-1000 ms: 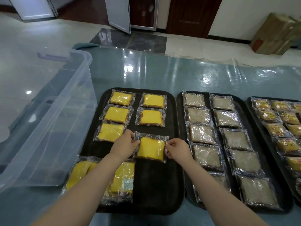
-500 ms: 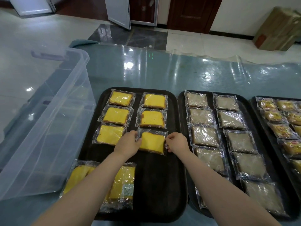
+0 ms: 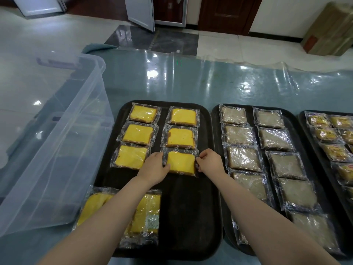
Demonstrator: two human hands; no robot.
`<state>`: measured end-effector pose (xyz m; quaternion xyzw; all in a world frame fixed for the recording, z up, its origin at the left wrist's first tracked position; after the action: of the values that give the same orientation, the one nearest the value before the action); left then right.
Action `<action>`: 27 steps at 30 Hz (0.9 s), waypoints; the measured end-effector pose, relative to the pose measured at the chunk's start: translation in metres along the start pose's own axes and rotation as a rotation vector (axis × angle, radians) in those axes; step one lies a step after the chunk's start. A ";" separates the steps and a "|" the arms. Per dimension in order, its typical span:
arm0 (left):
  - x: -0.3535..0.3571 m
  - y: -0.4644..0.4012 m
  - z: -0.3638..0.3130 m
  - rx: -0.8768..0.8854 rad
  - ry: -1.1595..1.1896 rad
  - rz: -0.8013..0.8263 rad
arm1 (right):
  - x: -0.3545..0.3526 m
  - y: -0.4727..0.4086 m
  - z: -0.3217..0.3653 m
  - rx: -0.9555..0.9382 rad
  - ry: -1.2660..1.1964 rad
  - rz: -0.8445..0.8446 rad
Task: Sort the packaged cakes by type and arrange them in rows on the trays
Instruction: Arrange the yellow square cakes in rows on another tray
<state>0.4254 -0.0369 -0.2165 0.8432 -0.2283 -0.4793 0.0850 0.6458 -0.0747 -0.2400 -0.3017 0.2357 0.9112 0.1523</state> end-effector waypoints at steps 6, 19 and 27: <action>-0.002 0.007 -0.002 0.020 -0.009 -0.011 | -0.003 0.012 0.001 -0.064 0.066 -0.003; -0.011 0.053 0.009 0.071 0.008 -0.080 | 0.003 0.080 -0.003 -0.202 -0.021 0.028; -0.004 0.089 0.039 0.033 -0.220 -0.123 | 0.022 0.124 -0.024 -0.255 -0.030 0.050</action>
<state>0.3632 -0.1109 -0.2017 0.7991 -0.1919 -0.5695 0.0160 0.5883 -0.1889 -0.2287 -0.2992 0.1232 0.9416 0.0935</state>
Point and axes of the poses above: each hand's wrist, its own y-axis away from the middle knuckle, its own x-axis out of the palm, z = x × y, the point moved 8 cm from there along -y, towards the middle knuckle, and after that the axes turned 3 degrees about -x, right-handed, at the moved point
